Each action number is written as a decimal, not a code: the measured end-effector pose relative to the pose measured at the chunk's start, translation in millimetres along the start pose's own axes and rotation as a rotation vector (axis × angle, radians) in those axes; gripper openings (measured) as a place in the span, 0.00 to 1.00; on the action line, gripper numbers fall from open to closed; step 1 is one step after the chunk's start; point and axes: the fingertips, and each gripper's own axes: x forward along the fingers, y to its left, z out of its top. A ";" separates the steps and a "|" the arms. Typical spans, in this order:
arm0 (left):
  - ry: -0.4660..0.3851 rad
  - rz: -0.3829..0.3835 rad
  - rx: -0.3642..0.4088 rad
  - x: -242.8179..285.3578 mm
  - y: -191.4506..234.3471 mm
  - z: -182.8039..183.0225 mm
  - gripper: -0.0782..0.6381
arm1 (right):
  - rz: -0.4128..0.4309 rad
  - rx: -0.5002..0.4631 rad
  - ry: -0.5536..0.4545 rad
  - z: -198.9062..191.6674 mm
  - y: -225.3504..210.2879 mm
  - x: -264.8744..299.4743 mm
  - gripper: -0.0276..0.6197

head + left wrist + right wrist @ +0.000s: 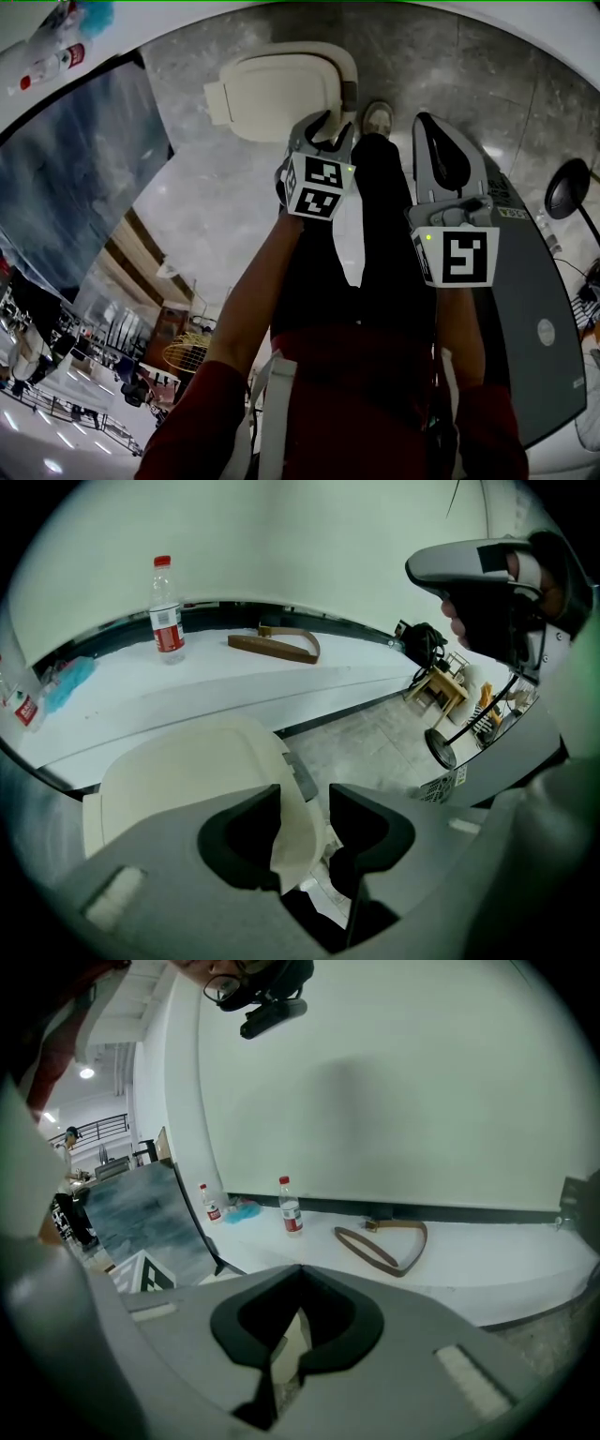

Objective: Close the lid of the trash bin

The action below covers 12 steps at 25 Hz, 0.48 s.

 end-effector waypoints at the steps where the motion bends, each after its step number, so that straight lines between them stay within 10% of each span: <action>1: 0.004 -0.001 -0.001 3.7 0.1 -1.9 0.34 | 0.003 -0.003 0.004 -4.1 0.3 0.8 0.04; 12: 0.022 -0.003 0.003 29.6 4.6 -13.5 0.34 | 0.024 -0.003 0.032 -31.4 7.7 10.2 0.04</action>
